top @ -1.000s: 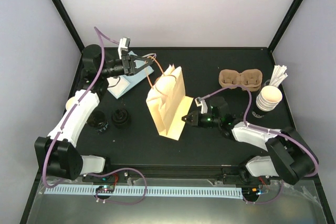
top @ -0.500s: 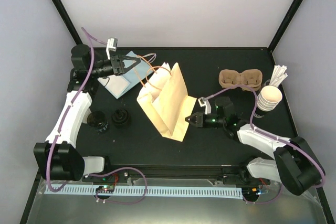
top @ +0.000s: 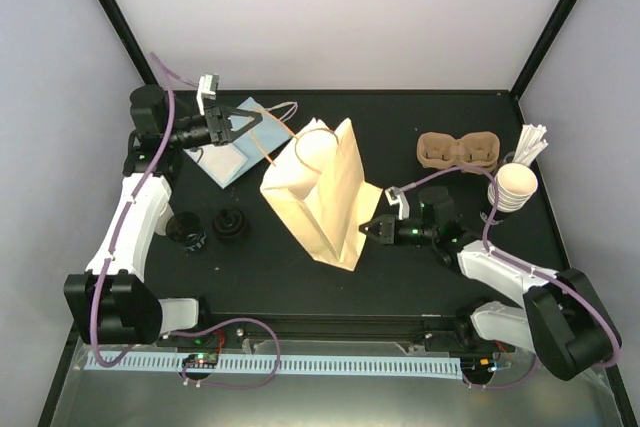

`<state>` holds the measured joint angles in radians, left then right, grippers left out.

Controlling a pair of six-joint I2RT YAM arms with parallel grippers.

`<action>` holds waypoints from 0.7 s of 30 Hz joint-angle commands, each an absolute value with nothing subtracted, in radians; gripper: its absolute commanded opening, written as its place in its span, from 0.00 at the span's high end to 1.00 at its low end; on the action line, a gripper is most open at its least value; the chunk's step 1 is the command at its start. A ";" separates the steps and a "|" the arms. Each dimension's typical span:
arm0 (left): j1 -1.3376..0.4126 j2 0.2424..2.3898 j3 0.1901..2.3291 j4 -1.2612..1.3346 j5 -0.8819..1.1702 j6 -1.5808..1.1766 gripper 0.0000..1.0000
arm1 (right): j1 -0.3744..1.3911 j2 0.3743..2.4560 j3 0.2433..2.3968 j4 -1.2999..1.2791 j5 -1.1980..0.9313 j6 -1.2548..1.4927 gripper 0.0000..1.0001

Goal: Pack the takeout coffee

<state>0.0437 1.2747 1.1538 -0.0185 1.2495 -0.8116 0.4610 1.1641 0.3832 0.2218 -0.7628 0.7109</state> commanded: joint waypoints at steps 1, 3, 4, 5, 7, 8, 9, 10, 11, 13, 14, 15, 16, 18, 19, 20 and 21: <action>-0.047 1.228 1.202 0.006 1.234 -0.762 0.98 | 0.453 1.205 0.372 0.175 -0.728 0.672 0.93; -0.106 1.229 1.206 0.005 1.219 -0.751 0.98 | 0.453 1.229 0.386 0.175 -0.714 0.662 0.93; -0.136 1.227 1.209 0.005 1.210 -0.744 0.99 | 0.453 1.240 0.393 0.175 -0.708 0.656 0.93; -0.166 1.228 1.211 0.004 1.199 -0.734 0.98 | 0.453 1.250 0.402 0.172 -0.705 0.652 0.92; -0.214 1.234 1.218 0.002 1.187 -0.719 0.98 | 0.453 1.267 0.419 0.169 -0.698 0.643 0.90; -0.229 1.236 1.223 -0.002 1.185 -0.714 0.99 | 0.453 1.275 0.427 0.163 -0.692 0.638 0.89; -0.240 1.238 1.230 -0.007 1.185 -0.708 0.98 | 0.453 1.281 0.439 0.153 -0.689 0.631 0.85; -0.248 1.239 1.239 -0.015 1.186 -0.701 0.98 | 0.453 1.285 0.448 0.139 -0.684 0.623 0.79; -0.253 1.240 1.247 -0.024 1.186 -0.694 0.99 | 0.453 1.287 0.457 0.123 -0.677 0.611 0.75; -0.259 1.241 1.266 -0.043 1.187 -0.684 0.98 | 0.453 1.280 0.475 0.075 -0.657 0.587 0.67; -0.261 1.242 1.276 -0.051 1.189 -0.681 0.98 | 0.453 1.271 0.481 0.057 -0.646 0.575 0.66; -0.263 1.243 1.286 -0.058 1.194 -0.678 0.98 | 0.453 1.260 0.490 0.037 -0.633 0.562 0.65; -0.264 1.245 1.296 -0.072 1.198 -0.669 0.98 | 0.453 1.248 0.497 0.014 -0.621 0.550 0.65; -0.264 1.251 1.340 -0.144 1.204 -0.626 0.98 | 0.453 1.224 0.517 -0.026 -0.599 0.527 0.64; -0.264 1.255 1.360 -0.184 1.204 -0.593 0.98 | 0.453 1.210 0.527 -0.045 -0.590 0.515 0.64; -0.264 1.259 1.377 -0.217 1.203 -0.570 0.98 | 0.453 1.196 0.538 -0.063 -0.577 0.505 0.64; -0.264 1.263 1.389 -0.243 1.203 -0.549 0.99 | 0.453 1.184 0.548 -0.081 -0.567 0.494 0.64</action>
